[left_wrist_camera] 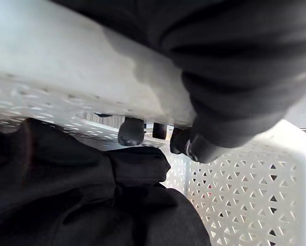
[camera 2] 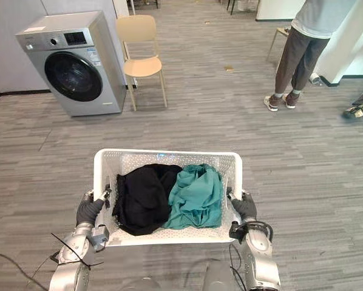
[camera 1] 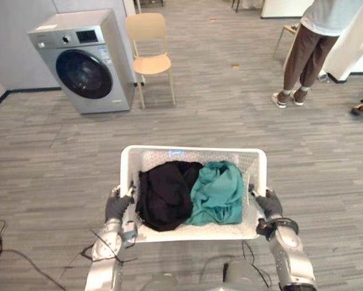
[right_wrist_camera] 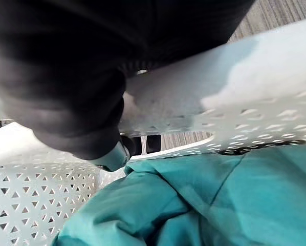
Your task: Pick up the laundry basket with both hands and put the clothes into the washing machine.
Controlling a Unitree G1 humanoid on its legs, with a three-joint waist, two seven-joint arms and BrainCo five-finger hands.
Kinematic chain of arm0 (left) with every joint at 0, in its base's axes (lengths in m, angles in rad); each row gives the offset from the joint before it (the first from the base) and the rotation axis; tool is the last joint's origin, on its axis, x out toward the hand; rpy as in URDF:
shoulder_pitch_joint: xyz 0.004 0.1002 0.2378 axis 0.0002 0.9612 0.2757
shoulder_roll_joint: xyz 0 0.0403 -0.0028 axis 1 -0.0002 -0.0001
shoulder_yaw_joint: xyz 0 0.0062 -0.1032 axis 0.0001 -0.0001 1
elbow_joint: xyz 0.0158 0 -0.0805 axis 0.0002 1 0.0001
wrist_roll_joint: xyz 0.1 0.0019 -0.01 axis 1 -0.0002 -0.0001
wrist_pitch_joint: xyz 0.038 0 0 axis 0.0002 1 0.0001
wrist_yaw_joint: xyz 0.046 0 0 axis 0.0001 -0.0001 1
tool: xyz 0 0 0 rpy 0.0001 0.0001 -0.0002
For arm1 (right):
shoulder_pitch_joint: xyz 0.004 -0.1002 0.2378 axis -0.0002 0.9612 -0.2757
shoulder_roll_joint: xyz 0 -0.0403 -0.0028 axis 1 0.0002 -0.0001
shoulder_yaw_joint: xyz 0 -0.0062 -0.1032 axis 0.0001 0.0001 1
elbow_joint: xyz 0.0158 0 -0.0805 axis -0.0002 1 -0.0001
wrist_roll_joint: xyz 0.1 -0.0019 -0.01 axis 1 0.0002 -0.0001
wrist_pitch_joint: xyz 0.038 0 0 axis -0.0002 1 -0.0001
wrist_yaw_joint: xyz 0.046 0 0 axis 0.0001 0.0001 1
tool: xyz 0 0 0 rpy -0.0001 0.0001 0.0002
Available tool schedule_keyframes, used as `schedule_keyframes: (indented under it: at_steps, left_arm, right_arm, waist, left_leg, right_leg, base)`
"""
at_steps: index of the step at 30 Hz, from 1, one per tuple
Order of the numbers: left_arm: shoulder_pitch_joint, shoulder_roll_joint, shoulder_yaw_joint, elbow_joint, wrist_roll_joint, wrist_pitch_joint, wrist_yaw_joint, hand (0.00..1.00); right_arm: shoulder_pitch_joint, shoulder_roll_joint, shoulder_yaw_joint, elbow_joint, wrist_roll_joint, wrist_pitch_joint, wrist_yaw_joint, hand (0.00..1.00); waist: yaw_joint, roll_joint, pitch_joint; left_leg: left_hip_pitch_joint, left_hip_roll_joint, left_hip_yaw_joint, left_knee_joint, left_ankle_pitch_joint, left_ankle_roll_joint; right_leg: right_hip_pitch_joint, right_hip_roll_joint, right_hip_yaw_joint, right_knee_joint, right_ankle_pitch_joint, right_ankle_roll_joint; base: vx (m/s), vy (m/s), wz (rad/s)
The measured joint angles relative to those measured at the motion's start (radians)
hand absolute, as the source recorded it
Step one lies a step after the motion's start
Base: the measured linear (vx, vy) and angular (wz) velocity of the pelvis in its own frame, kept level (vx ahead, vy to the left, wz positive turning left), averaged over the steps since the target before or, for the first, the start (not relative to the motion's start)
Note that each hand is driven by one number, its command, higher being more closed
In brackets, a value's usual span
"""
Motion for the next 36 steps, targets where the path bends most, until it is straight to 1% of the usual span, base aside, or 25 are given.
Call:
schedule_keyframes:
  at_steps: [1, 2, 3, 4, 5, 6, 7, 8, 9, 10, 11, 12, 18, 20, 22, 23, 25, 28, 31, 33, 34, 35, 36]
  left_arm:
    - [0.003, 0.002, -0.007, 0.000, 0.000, 0.000, 0.004, 1.00]
    - [0.007, 0.010, -0.007, 0.000, 0.000, 0.000, 0.005, 1.00]
    - [0.009, 0.000, -0.010, 0.019, 0.000, 0.005, 0.007, 1.00]
    - [0.025, -0.022, -0.017, 0.016, 0.007, 0.009, 0.012, 1.00]
    - [0.031, -0.028, -0.021, 0.016, 0.006, 0.007, 0.013, 1.00]
    - [0.032, -0.030, -0.029, 0.011, 0.006, 0.004, 0.013, 1.00]
    - [0.031, -0.037, -0.032, 0.007, 0.006, -0.002, 0.014, 1.00]
    - [0.031, -0.043, -0.030, 0.006, 0.007, -0.011, 0.014, 1.00]
    - [0.032, -0.043, -0.027, 0.009, 0.007, -0.015, 0.015, 1.00]
    - [0.048, -0.044, -0.025, 0.010, 0.007, -0.016, 0.018, 1.00]
    - [0.051, -0.035, -0.025, 0.010, 0.007, -0.017, 0.018, 1.00]
    - [0.033, 0.003, -0.036, 0.039, 0.000, -0.020, 0.032, 1.00]
    - [0.033, 0.003, -0.036, 0.039, 0.000, -0.020, 0.032, 1.00]
    - [0.034, 0.003, -0.036, 0.039, 0.000, -0.020, 0.032, 1.00]
    - [0.040, 0.004, -0.035, 0.039, 0.001, -0.020, 0.033, 1.00]
    - [0.047, 0.002, -0.035, 0.040, 0.002, -0.019, 0.033, 1.00]
    - [0.054, 0.002, -0.035, 0.045, 0.005, -0.018, 0.033, 1.00]
    - [0.061, 0.001, -0.033, 0.050, 0.011, -0.017, 0.036, 1.00]
    - [0.061, -0.007, -0.027, 0.052, 0.011, -0.017, 0.037, 1.00]
    - [0.054, -0.010, -0.025, 0.052, 0.008, -0.018, 0.039, 1.00]
    - [0.040, -0.011, -0.026, 0.053, 0.008, -0.018, 0.038, 1.00]
    - [0.034, -0.012, -0.023, 0.060, 0.007, -0.019, 0.038, 1.00]
    - [0.033, -0.012, -0.022, 0.067, 0.004, -0.019, 0.038, 1.00]
  right_arm:
    - [0.022, 0.004, 0.002, -0.011, 0.000, -0.004, -0.001, 1.00]
    - [0.037, 0.008, 0.008, -0.017, 0.001, -0.006, -0.001, 1.00]
    - [0.054, -0.003, 0.010, -0.020, 0.001, -0.006, -0.001, 1.00]
    - [0.066, -0.012, 0.010, -0.038, 0.000, -0.005, -0.005, 1.00]
    - [0.070, -0.008, 0.009, -0.049, 0.000, -0.006, -0.006, 1.00]
    - [0.068, -0.012, 0.004, -0.051, 0.000, -0.009, -0.006, 1.00]
    - [0.068, -0.012, 0.000, -0.052, 0.000, -0.019, -0.006, 1.00]
    - [0.068, -0.013, 0.000, -0.055, 0.000, -0.028, -0.006, 1.00]
    - [0.067, -0.009, 0.000, -0.053, -0.001, -0.028, -0.006, 1.00]
    - [0.076, -0.006, 0.002, -0.053, -0.006, -0.027, -0.005, 1.00]
    - [0.091, 0.001, 0.001, -0.054, -0.009, -0.027, -0.005, 1.00]
    - [0.059, 0.022, -0.010, 0.034, -0.009, -0.042, 0.000, 1.00]
    - [0.059, 0.022, -0.010, 0.036, -0.009, -0.042, 0.000, 1.00]
    - [0.058, 0.023, -0.010, 0.049, -0.009, -0.046, -0.001, 1.00]
    - [0.052, 0.026, -0.009, 0.074, -0.009, -0.049, -0.001, 1.00]
    - [0.047, 0.026, -0.009, 0.093, -0.009, -0.049, -0.002, 1.00]
    - [0.047, 0.028, -0.009, 0.116, -0.010, -0.050, -0.003, 1.00]
    - [0.046, 0.033, -0.009, 0.124, -0.013, -0.049, -0.005, 1.00]
    - [0.034, 0.031, -0.009, 0.124, -0.018, -0.049, -0.014, 1.00]
    - [0.022, 0.030, -0.009, 0.124, -0.018, -0.049, -0.025, 1.00]
    - [0.021, 0.027, -0.011, 0.118, -0.017, -0.052, -0.027, 1.00]
    - [0.021, 0.026, -0.011, 0.113, -0.016, -0.056, -0.027, 1.00]
    - [0.023, 0.025, -0.009, 0.111, -0.017, -0.056, -0.027, 1.00]
  waist:
    - [0.002, -0.013, -0.007]
    - [0.005, -0.030, -0.015]
    - [0.003, -0.008, -0.019]
    - [0.018, 0.008, -0.028]
    - [0.026, 0.007, -0.029]
    - [0.034, -0.001, -0.029]
    - [0.035, -0.009, -0.034]
    - [0.033, 0.001, -0.040]
    - [0.036, -0.001, -0.042]
    - [0.043, -0.002, -0.062]
    - [0.037, -0.003, -0.080]
    - [0.054, -0.032, -0.115]
    - [0.054, -0.032, -0.115]
    - [0.054, -0.034, -0.115]
    - [0.054, -0.038, -0.115]
    - [0.054, -0.039, -0.115]
    - [0.053, -0.040, -0.114]
    - [0.054, -0.041, -0.114]
    - [0.036, -0.041, -0.109]
    - [0.031, -0.035, -0.103]
    - [0.023, -0.022, -0.086]
    - [0.025, -0.007, -0.064]
    - [0.030, 0.004, -0.055]
  left_leg:
    - [0.005, 0.002, -0.016, 0.026, -0.022, -0.038]
    - [0.009, -0.005, -0.024, 0.041, -0.030, -0.052]
    - [0.016, 0.008, -0.040, 0.067, -0.039, -0.063]
    - [-0.024, 0.039, -0.062, 0.172, -0.030, -0.086]
    - [-0.031, 0.042, -0.067, 0.176, -0.033, -0.081]
    - [-0.040, 0.046, -0.081, 0.153, -0.036, -0.076]
    - [-0.058, 0.065, -0.094, 0.094, -0.033, -0.081]
    - [-0.059, 0.091, -0.106, -0.023, 0.000, -0.112]
    - [-0.056, 0.098, -0.091, -0.033, 0.032, -0.105]
    - [-0.032, 0.090, -0.081, -0.053, 0.045, -0.109]
    - [-0.033, 0.083, -0.083, -0.049, 0.046, -0.110]
    - [-0.144, 0.074, -0.139, -0.022, 0.082, -0.101]
    - [-0.145, 0.074, -0.139, -0.024, 0.083, -0.101]
    - [-0.148, 0.073, -0.137, -0.040, 0.093, -0.100]
    - [-0.150, 0.070, -0.133, -0.061, 0.107, -0.101]
    - [-0.153, 0.070, -0.133, -0.074, 0.116, -0.102]
    - [-0.154, 0.070, -0.132, -0.093, 0.128, -0.107]
    - [-0.157, 0.074, -0.132, -0.116, 0.143, -0.113]
    - [-0.169, 0.079, -0.141, -0.138, 0.149, -0.126]
    - [-0.186, 0.091, -0.151, -0.122, 0.137, -0.128]
    - [-0.206, 0.112, -0.161, -0.074, 0.110, -0.135]
    - [-0.209, 0.142, -0.160, -0.028, 0.083, -0.140]
    - [-0.208, 0.158, -0.160, -0.011, 0.076, -0.133]
  right_leg:
    - [0.011, 0.028, 0.015, -0.184, 0.091, -0.031]
    - [0.016, 0.038, 0.021, -0.264, 0.195, -0.044]
    - [0.042, 0.055, 0.020, -0.267, 0.196, -0.024]
    - [0.103, 0.065, 0.032, -0.339, 0.203, -0.036]
    - [0.122, 0.065, 0.040, -0.366, 0.206, -0.036]
    - [0.152, 0.060, 0.048, -0.399, 0.210, -0.033]
    - [0.177, 0.055, 0.047, -0.426, 0.212, -0.031]
    - [0.190, 0.063, 0.043, -0.439, 0.212, -0.030]
    - [0.194, 0.064, 0.049, -0.440, 0.211, -0.028]
    - [0.204, 0.061, 0.062, -0.464, 0.227, -0.014]
    - [0.223, 0.060, 0.059, -0.502, 0.240, -0.005]
    - [0.291, 0.001, 0.040, -0.620, 0.251, 0.051]
    - [0.290, 0.000, 0.040, -0.621, 0.252, 0.050]
    - [0.290, -0.002, 0.034, -0.641, 0.266, 0.039]
    - [0.288, -0.005, 0.032, -0.665, 0.284, 0.039]
    - [0.288, -0.006, 0.026, -0.682, 0.296, 0.031]
    - [0.286, -0.009, 0.014, -0.695, 0.307, 0.032]
    - [0.273, -0.009, 0.004, -0.692, 0.308, 0.031]
    - [0.269, -0.005, -0.022, -0.687, 0.306, 0.029]
    - [0.256, 0.003, -0.041, -0.663, 0.288, 0.020]
    - [0.258, 0.021, -0.068, -0.634, 0.259, 0.013]
    - [0.262, 0.040, -0.084, -0.598, 0.224, 0.000]
    - [0.268, 0.049, -0.099, -0.584, 0.205, -0.011]
  base:
    - [0.50, -0.036, 0.22]
    - [0.34, -0.050, 0.15]
    - [0.44, -0.002, -0.06]
    - [0.42, 0.006, -0.17]
    - [0.45, 0.028, -0.31]
    - [0.28, -0.008, -0.20]
    - [0.31, 0.037, -0.14]
    - [0.22, 0.067, -0.17]
    - [0.20, 0.118, -0.38]
    - [0.17, 0.141, -0.29]
    - [0.13, 0.115, -0.18]
    - [0.06, 0.061, 0.04]
    - [0.00, 0.000, 0.00]
    - [0.00, 0.000, 0.00]
    - [0.00, 0.000, 0.00]
    - [0.00, 0.000, 0.00]
    - [-0.01, -0.015, 0.02]
    - [-0.02, -0.039, 0.04]
    - [-0.05, -0.053, 0.16]
    - [-0.02, -0.078, 0.21]
    - [-0.01, -0.097, 0.29]
    - [0.01, -0.087, 0.24]
    - [0.04, -0.087, 0.15]
